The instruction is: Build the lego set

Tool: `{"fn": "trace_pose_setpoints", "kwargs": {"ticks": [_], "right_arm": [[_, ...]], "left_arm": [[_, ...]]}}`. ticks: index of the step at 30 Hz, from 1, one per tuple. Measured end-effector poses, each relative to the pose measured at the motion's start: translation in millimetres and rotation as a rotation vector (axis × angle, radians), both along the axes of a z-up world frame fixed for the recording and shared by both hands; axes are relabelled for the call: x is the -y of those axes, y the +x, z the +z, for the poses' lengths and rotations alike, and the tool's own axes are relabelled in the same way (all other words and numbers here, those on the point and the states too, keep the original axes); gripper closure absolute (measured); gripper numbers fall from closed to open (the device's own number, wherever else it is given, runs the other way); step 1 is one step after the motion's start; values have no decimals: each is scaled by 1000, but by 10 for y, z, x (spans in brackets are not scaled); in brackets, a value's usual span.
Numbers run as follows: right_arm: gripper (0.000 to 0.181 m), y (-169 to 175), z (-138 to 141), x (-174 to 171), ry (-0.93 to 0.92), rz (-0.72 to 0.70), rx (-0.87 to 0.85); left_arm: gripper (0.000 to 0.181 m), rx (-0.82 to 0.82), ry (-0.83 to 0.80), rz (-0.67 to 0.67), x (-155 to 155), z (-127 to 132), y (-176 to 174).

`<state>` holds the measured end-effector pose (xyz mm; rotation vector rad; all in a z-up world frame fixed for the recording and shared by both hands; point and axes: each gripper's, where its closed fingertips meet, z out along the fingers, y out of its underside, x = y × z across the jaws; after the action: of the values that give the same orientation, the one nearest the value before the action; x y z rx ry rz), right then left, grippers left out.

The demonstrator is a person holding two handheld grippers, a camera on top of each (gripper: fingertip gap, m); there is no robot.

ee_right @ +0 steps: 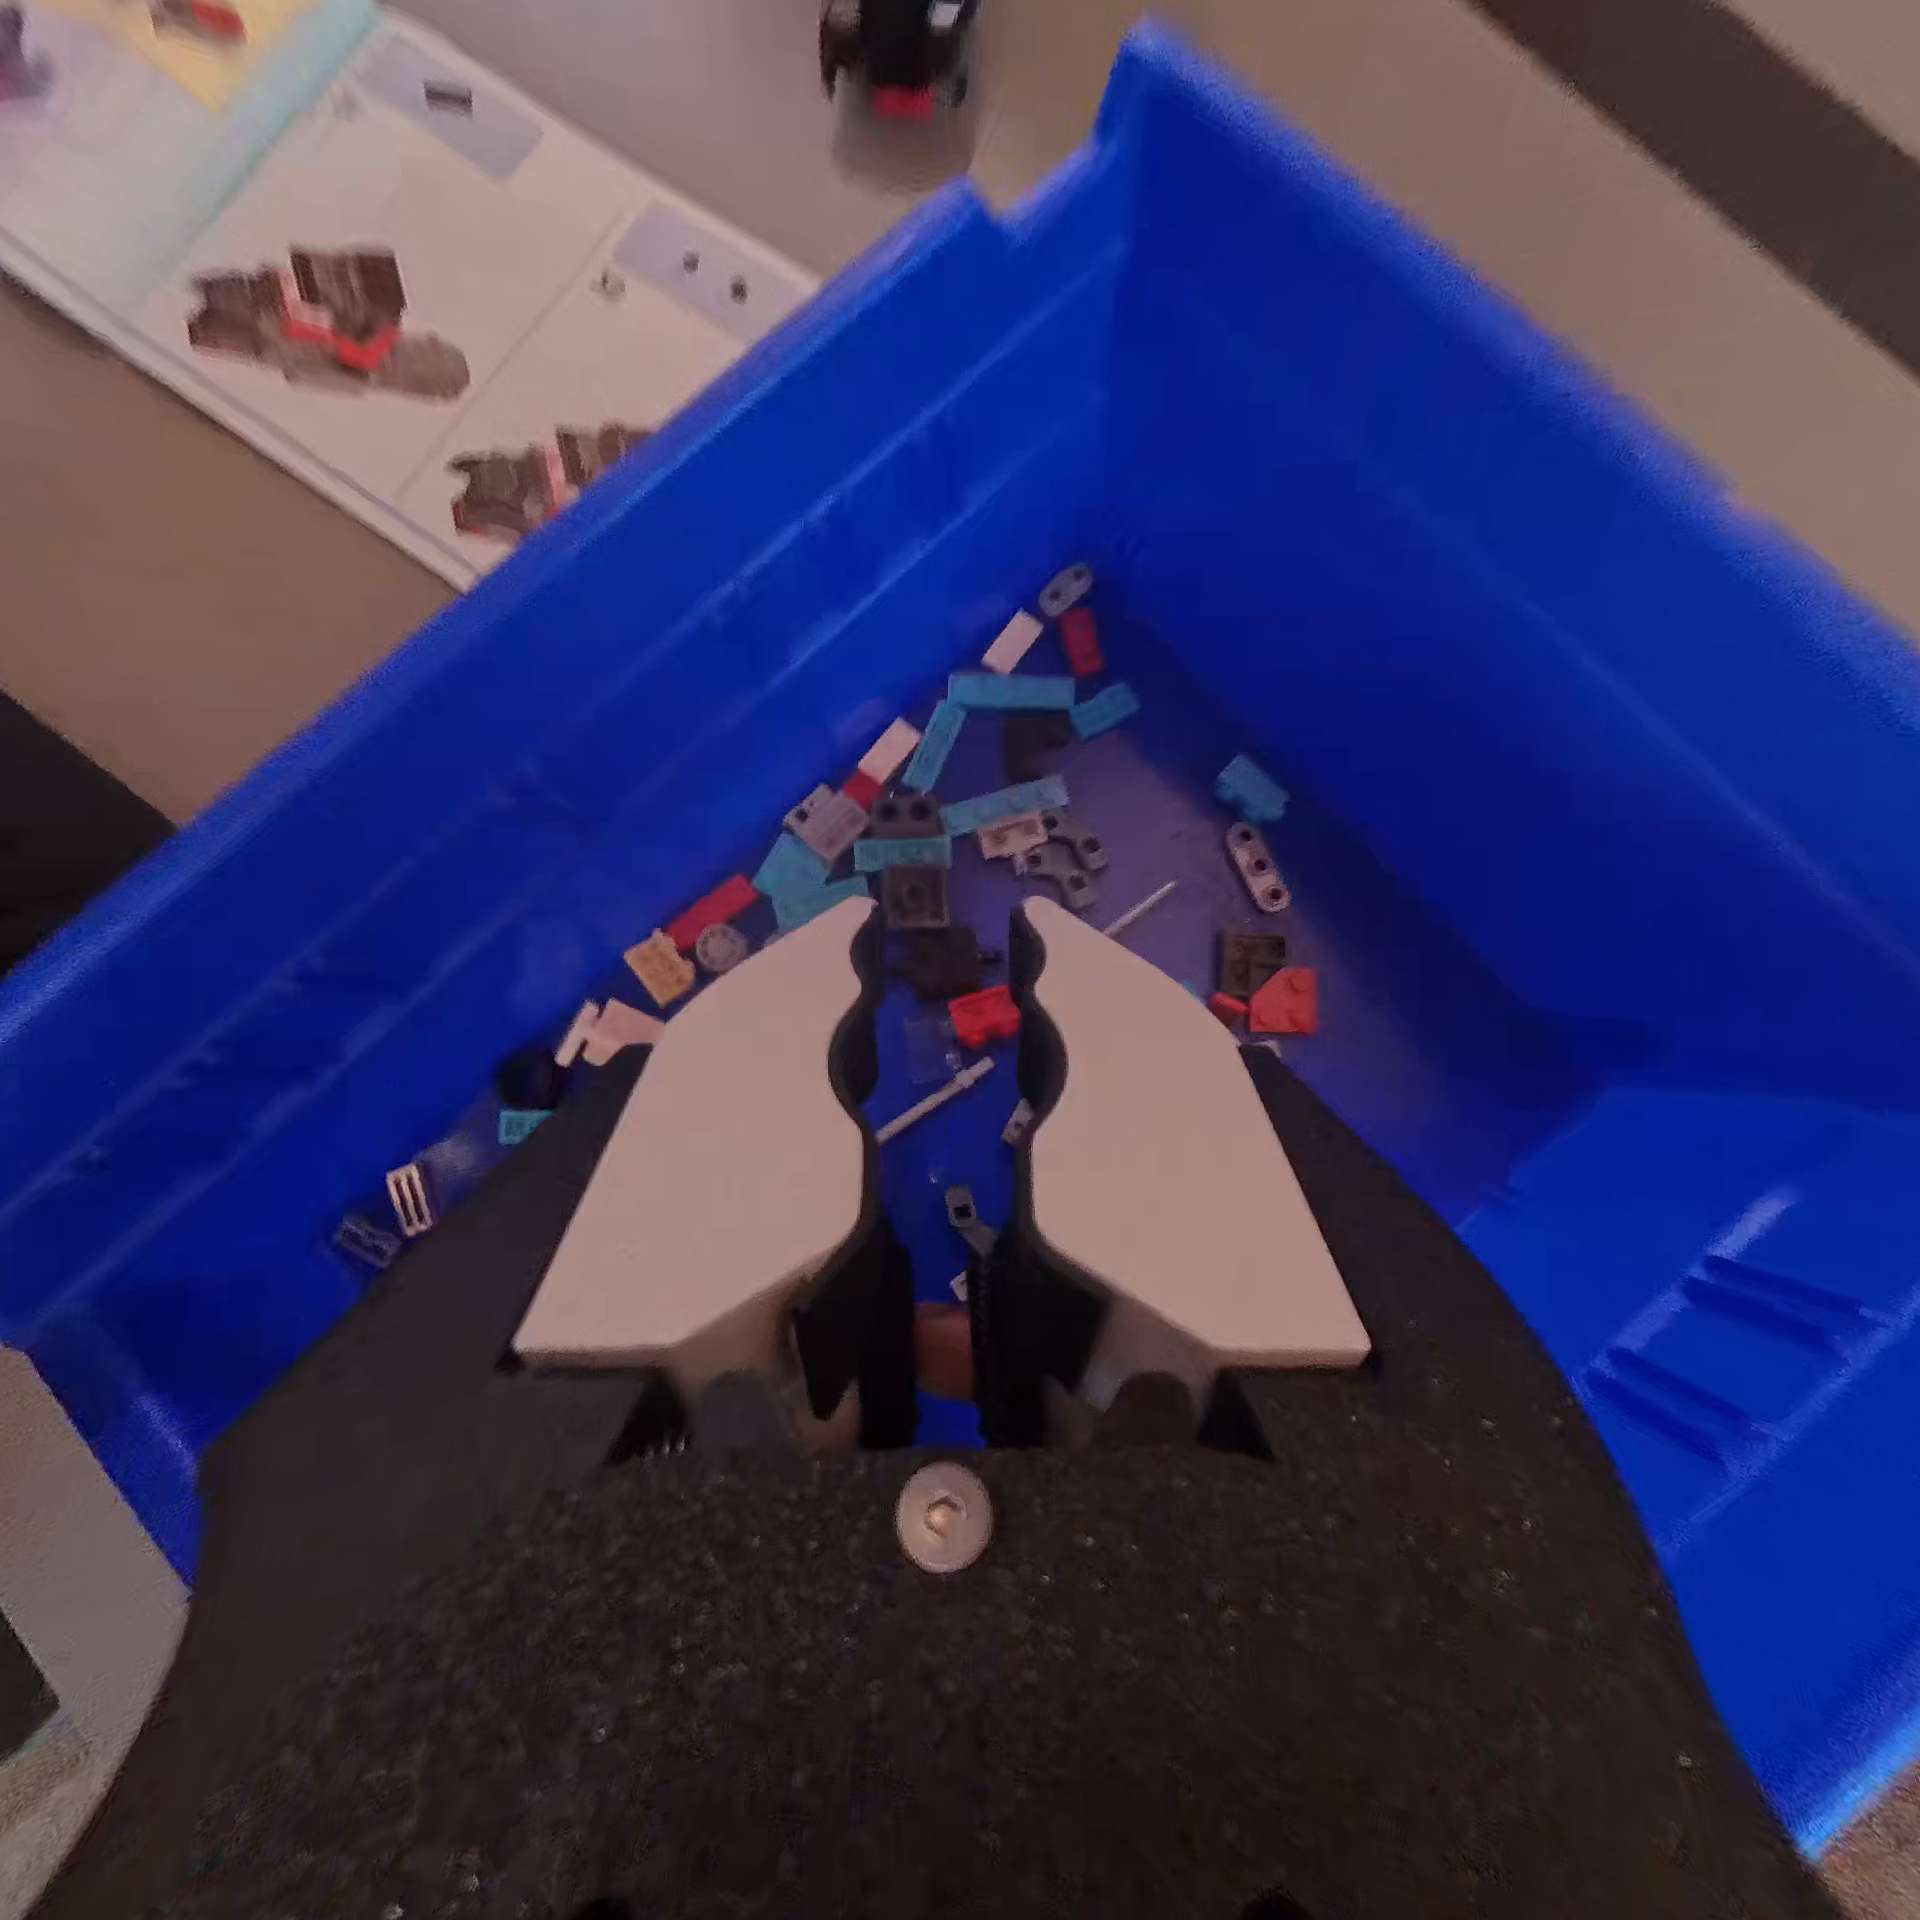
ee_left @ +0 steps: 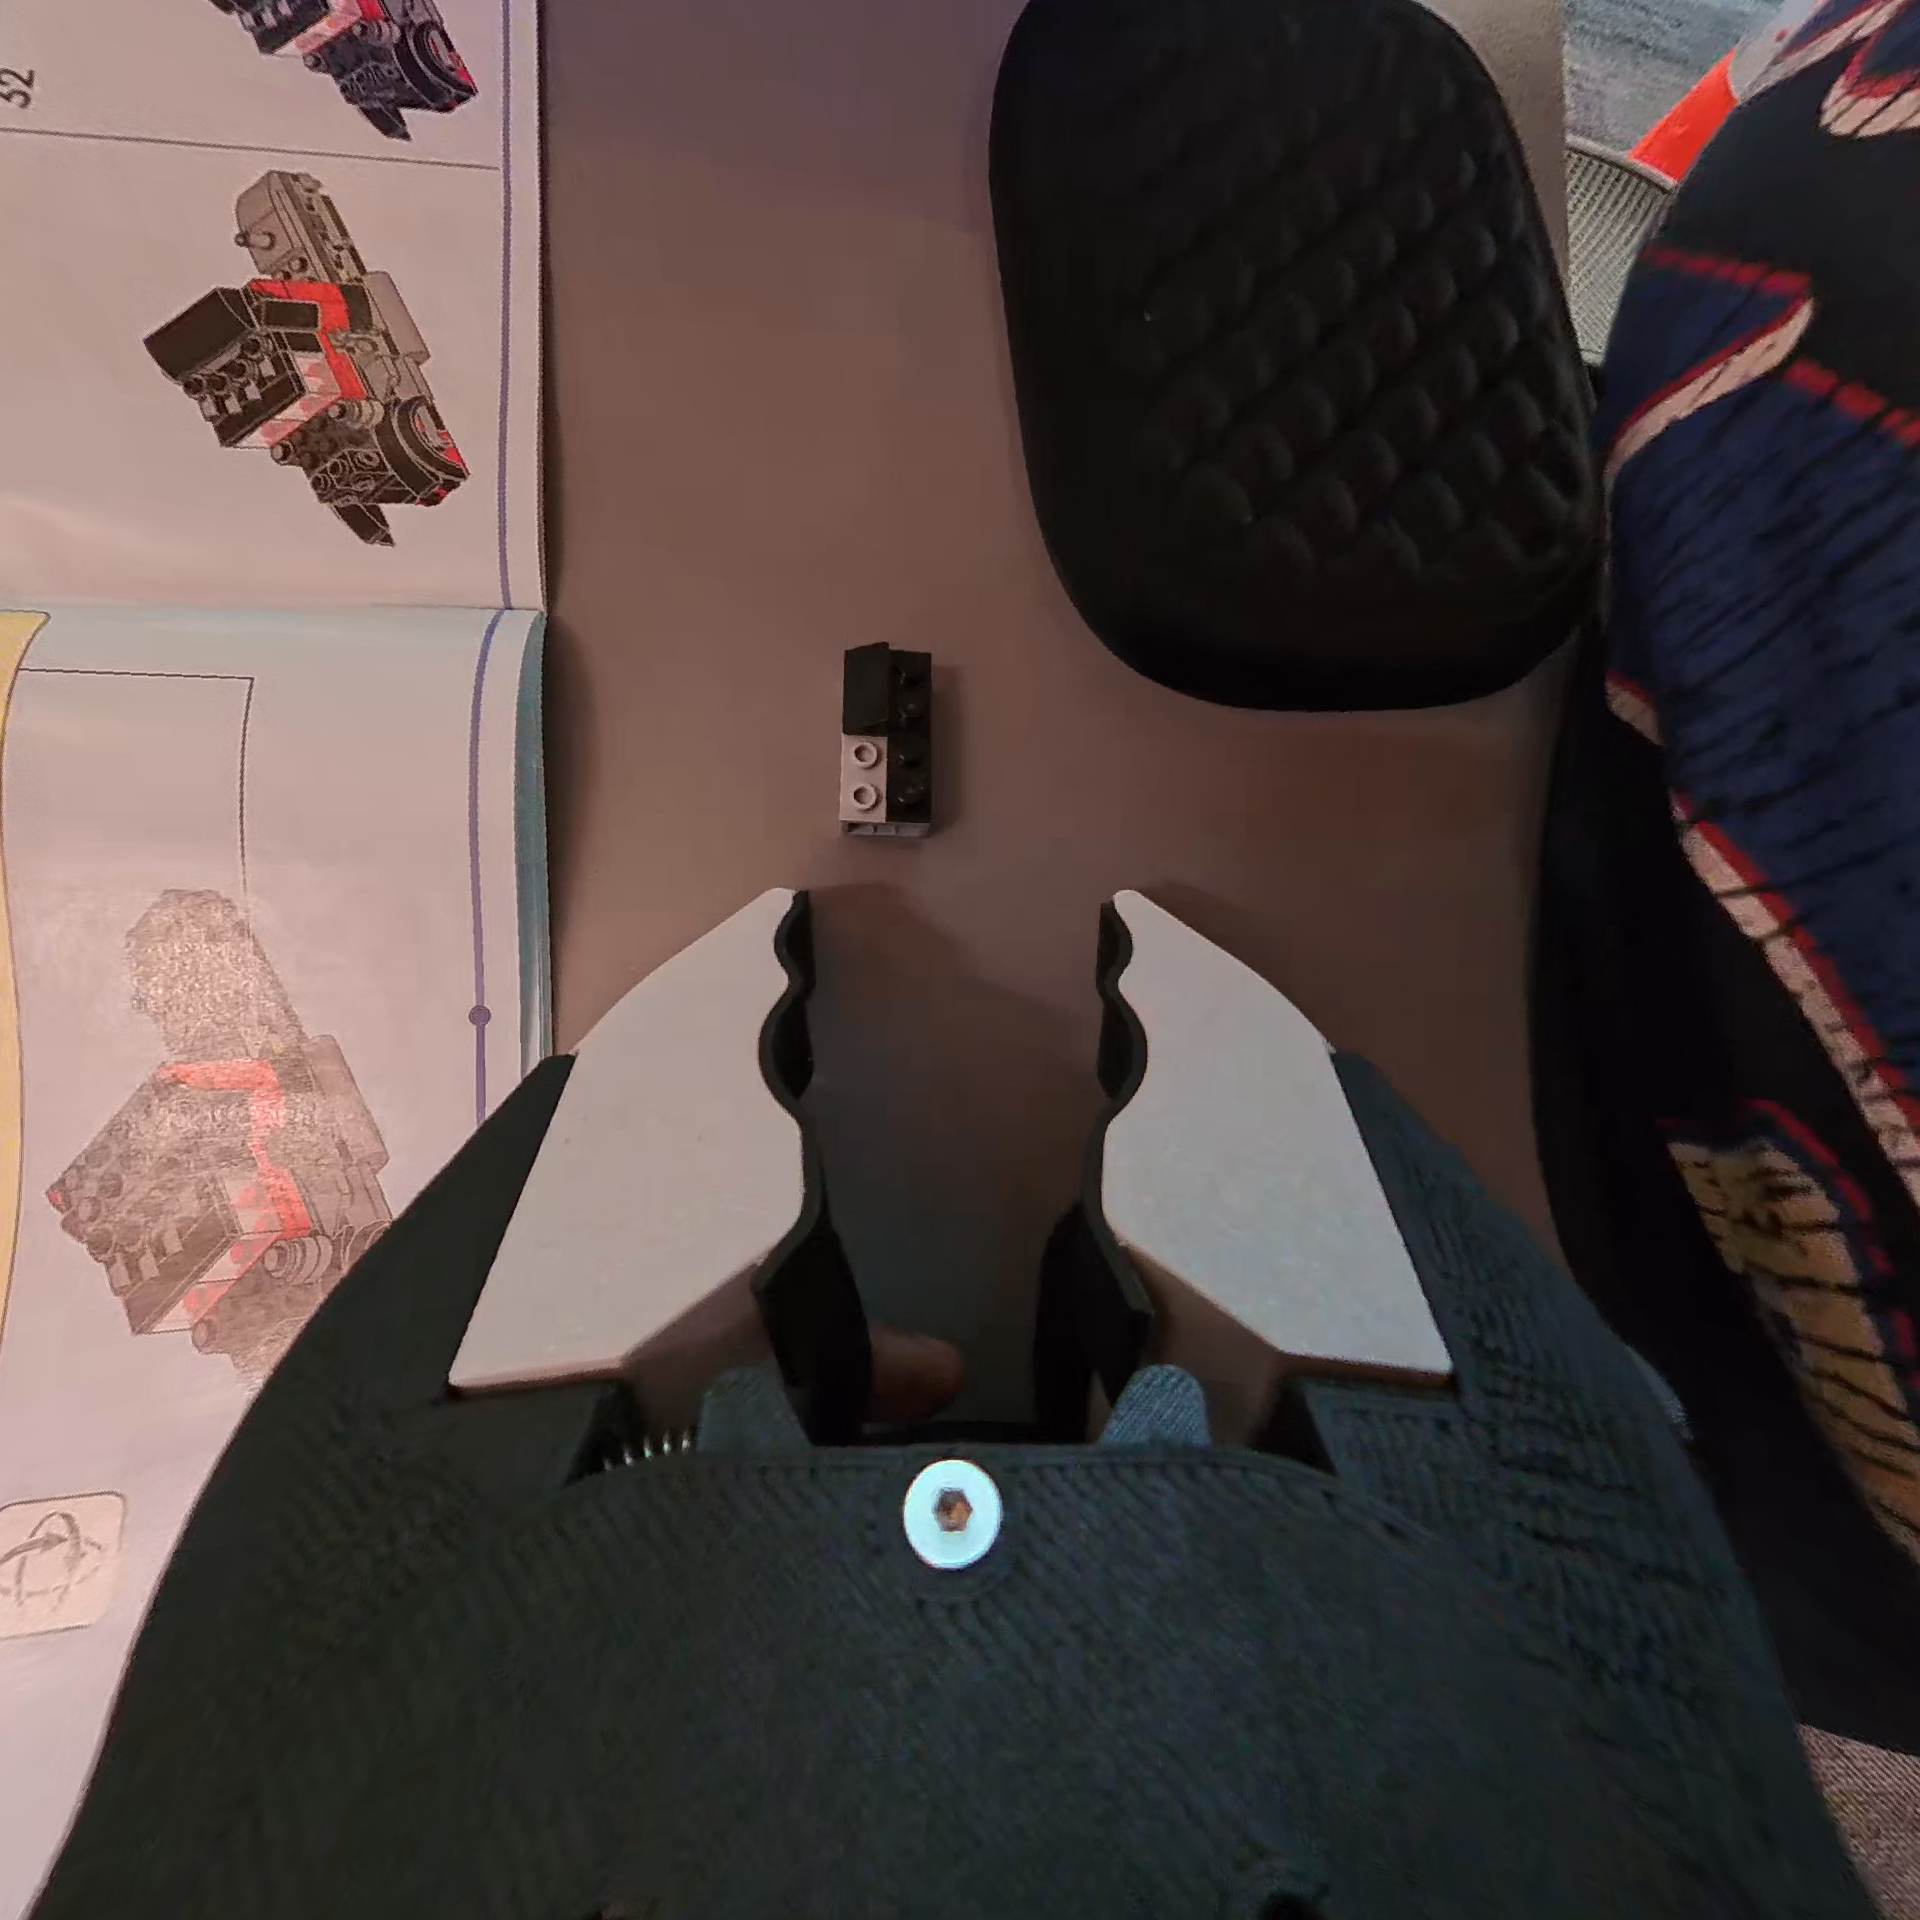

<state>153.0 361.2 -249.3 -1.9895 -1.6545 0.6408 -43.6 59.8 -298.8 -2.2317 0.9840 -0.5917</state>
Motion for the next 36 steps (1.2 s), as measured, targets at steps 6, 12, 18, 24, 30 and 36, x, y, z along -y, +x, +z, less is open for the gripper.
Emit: {"fn": "trace_pose_setpoints", "kwargs": {"ticks": [6, 12, 18, 24, 30, 36], "right_arm": [[154, 85, -214, 112, 9, 96, 106], [159, -345, -59, -155, 125, 18, -110], [159, -365, -53, -257, 94, 48, -48], [157, -388, -300, -520, 63, -37, -24], [165, -302, -319, -92, -129, 82, -10], [168, -323, -393, 160, -6, 183, -67]], "left_arm": [[129, 33, -34, 0, 3, 7, 4], [129, -7, 0, -11, 9, -9, 8], [129, -27, 17, -27, 25, -18, 16], [130, -20, 12, -24, 22, -14, 14], [130, -62, 46, -43, 39, -32, 21], [131, -30, 15, -31, 26, -20, 19]]}}
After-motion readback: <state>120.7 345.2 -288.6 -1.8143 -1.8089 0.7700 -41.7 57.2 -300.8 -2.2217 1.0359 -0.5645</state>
